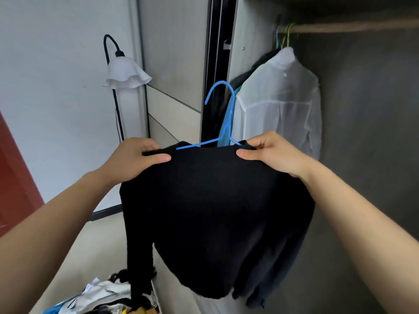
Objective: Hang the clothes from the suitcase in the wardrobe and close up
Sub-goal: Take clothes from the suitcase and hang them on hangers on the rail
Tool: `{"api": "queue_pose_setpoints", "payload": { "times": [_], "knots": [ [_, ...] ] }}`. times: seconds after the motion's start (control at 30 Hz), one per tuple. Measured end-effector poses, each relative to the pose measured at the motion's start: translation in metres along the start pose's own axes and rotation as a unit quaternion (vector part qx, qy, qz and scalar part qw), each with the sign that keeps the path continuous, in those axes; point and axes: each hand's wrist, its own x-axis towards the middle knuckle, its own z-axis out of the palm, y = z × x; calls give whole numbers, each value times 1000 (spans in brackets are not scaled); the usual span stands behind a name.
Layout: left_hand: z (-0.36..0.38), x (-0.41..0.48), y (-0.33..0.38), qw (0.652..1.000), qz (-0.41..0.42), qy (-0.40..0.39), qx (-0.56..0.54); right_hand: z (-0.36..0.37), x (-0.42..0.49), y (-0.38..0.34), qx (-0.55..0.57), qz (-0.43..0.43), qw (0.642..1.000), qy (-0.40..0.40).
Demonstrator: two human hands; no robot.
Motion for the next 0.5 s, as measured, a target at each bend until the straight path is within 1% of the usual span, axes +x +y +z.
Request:
{"api": "queue_pose_setpoints", "payload": {
  "times": [0.07, 0.1, 0.17, 0.23, 0.27, 0.33, 0.4, 0.47, 0.5],
  "knots": [
    [7, 0, -7, 997, 33, -71, 22, -7, -6, -1, 11, 23, 1000, 16],
    [12, 0, -13, 992, 54, -93, 60, -13, -9, 1, 23, 29, 999, 25],
    [24, -1, -22, 986, 78, -86, 118, -21, -17, 6, 40, 36, 997, 47],
    [38, -1, -20, 986, 84, -67, 129, -24, -27, 5, 49, 35, 997, 50],
    [44, -1, -17, 984, 86, -74, 136, -25, -30, 4, 47, 37, 997, 46],
    [53, 2, -12, 976, 103, -113, 155, -32, -37, 3, 12, 53, 998, 44],
    [54, 11, -10, 969, 124, -164, 137, -45, -44, 6, -44, 87, 994, 42],
    [53, 20, -6, 968, 119, -208, 78, -51, -51, 9, -82, 142, 986, 28],
    [55, 25, -3, 969, 107, -218, 51, -51, -55, 11, -82, 165, 983, 25]
  ]
}}
